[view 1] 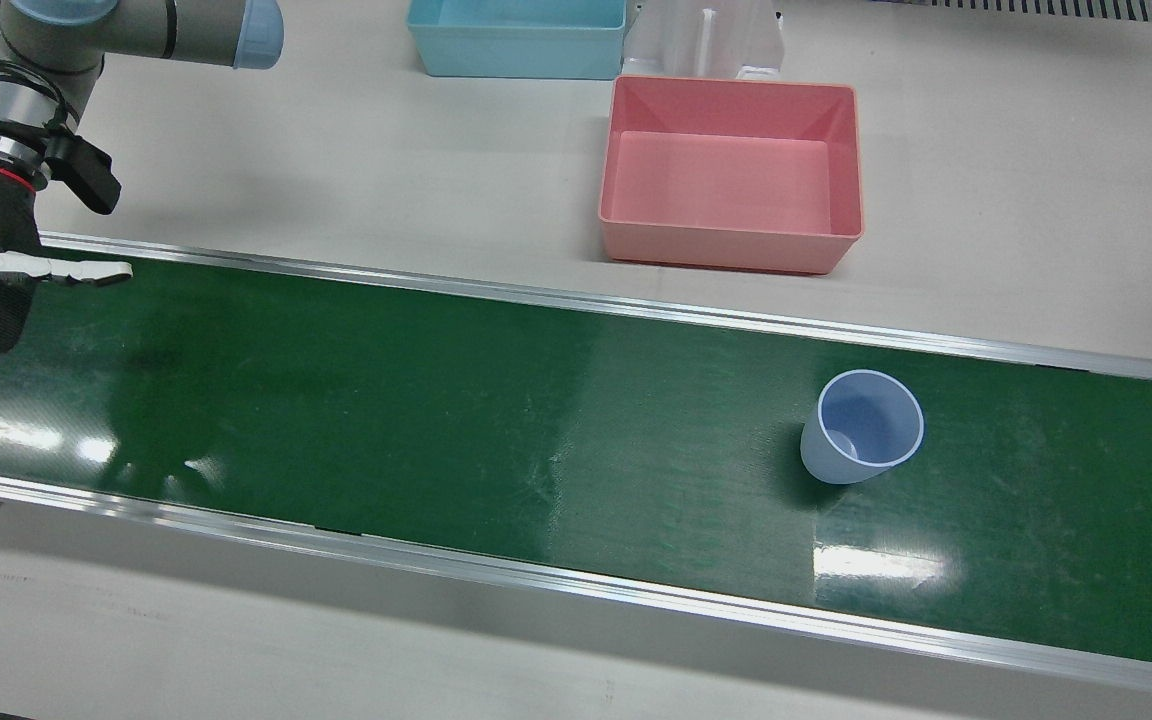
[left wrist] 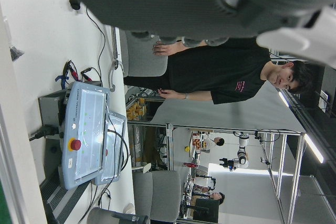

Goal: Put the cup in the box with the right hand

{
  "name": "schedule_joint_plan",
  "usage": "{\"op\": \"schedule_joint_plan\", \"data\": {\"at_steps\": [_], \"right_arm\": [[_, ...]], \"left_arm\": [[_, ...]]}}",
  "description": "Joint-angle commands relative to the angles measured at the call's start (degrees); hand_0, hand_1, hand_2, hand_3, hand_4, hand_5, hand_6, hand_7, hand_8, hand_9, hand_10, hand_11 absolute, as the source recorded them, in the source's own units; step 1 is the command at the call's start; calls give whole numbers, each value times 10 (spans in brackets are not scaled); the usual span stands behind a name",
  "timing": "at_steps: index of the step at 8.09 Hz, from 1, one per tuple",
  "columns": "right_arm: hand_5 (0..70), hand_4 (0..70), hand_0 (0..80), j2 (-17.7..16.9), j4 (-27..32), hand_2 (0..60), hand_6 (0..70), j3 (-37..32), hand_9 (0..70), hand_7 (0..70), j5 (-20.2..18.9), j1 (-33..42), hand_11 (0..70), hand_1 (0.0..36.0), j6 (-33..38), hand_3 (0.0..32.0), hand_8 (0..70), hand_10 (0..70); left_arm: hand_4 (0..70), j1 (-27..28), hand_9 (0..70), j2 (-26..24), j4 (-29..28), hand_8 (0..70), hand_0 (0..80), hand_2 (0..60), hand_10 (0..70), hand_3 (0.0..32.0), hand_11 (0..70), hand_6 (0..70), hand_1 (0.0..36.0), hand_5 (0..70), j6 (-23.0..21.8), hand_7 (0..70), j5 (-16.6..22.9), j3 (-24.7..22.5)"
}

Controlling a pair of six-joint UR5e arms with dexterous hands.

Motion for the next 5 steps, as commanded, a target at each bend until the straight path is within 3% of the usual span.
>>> {"op": "schedule_joint_plan", "data": {"at_steps": [1, 2, 5], "right_arm": [[72, 224, 759, 0, 1, 0, 60, 0, 69, 183, 0, -2, 6, 164, 0, 0, 23, 0], [72, 196, 722, 0, 0, 1, 60, 0, 70, 184, 0, -3, 7, 185, 0, 0, 23, 0], [73, 234, 781, 8, 0, 0, 61, -2, 70, 186, 1, -8, 8, 160, 0, 0, 24, 0]], "left_arm": [[0, 0, 0, 0, 0, 0, 0, 0, 0, 0, 0, 0, 0, 0, 0, 0, 0, -1], [0, 1, 0, 0, 0, 0, 0, 0, 0, 0, 0, 0, 0, 0, 0, 0, 0, -1], [0, 0, 0, 0, 0, 0, 0, 0, 0, 0, 0, 0, 0, 0, 0, 0, 0, 0]]}}
